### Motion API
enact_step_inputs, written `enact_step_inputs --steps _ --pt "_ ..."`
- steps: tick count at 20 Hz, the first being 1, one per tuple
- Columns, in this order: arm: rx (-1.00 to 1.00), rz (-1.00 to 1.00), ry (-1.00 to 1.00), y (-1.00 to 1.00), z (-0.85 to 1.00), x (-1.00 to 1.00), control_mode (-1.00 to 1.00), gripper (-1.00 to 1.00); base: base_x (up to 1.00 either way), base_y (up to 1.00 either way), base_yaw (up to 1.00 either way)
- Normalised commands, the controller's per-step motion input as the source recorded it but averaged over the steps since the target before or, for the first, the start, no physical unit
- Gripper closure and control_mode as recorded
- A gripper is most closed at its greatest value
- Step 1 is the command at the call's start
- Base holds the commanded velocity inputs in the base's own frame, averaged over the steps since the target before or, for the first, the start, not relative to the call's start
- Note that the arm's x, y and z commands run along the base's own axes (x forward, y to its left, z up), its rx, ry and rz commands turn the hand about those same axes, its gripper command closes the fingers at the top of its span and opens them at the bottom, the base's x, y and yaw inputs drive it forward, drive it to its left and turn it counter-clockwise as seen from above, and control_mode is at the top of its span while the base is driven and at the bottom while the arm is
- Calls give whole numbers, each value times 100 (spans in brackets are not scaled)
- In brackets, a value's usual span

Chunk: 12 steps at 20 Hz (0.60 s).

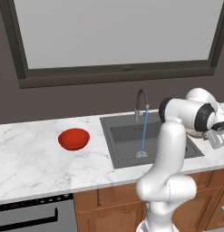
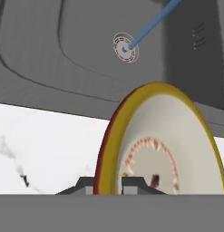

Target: Rinse each bowl for a few seconds and place them down in the sink or on the counter.

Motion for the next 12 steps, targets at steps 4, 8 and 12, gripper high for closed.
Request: enact_step_inputs --steps 4,8,12 --pt "0 14 0 -28 -35 8 -100 100 0 0 0" --pt "-1 13 0 -15 -26 13 -100 -100 0 0 0" --pt "0 8 -6 -21 6 0 -100 -100 0 0 0"
